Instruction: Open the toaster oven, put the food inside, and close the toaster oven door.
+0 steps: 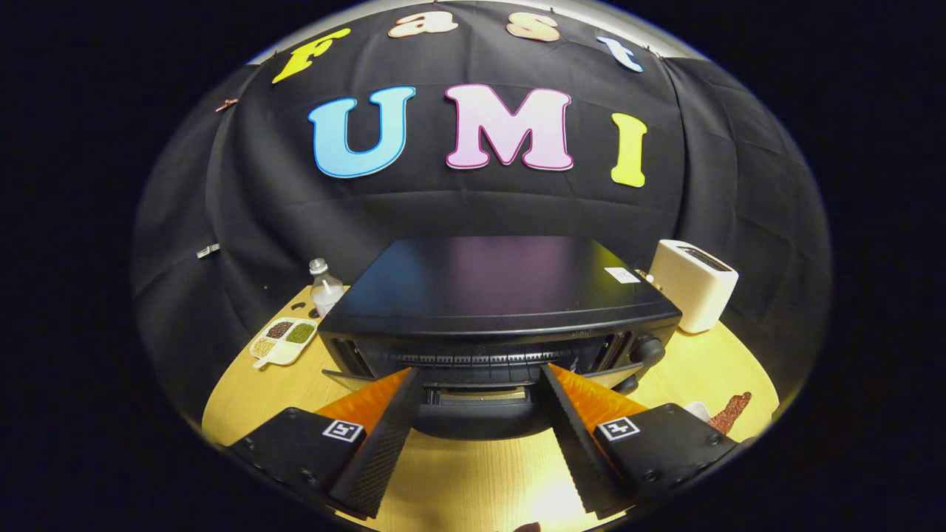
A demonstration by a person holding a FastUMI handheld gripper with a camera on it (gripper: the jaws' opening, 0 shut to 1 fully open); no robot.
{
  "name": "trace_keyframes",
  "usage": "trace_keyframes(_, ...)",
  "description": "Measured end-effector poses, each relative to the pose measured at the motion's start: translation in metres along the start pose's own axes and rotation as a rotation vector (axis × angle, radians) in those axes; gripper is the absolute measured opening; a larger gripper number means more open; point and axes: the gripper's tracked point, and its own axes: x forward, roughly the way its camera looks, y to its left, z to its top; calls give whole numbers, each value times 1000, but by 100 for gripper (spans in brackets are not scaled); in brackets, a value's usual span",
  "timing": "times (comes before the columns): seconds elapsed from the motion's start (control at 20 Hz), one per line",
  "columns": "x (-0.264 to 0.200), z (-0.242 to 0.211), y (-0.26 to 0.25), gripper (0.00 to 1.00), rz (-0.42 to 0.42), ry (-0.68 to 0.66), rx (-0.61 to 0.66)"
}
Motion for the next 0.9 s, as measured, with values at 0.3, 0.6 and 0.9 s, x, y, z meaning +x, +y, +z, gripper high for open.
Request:
trace_keyframes(0.3, -17, -20, -1, 99, 1, 41, 4)
trace_keyframes(0.6, -30, -43, -2, 99, 2, 81, 20)
trace_keyframes(0.9, -39, -62, -3, 99, 3, 118, 14)
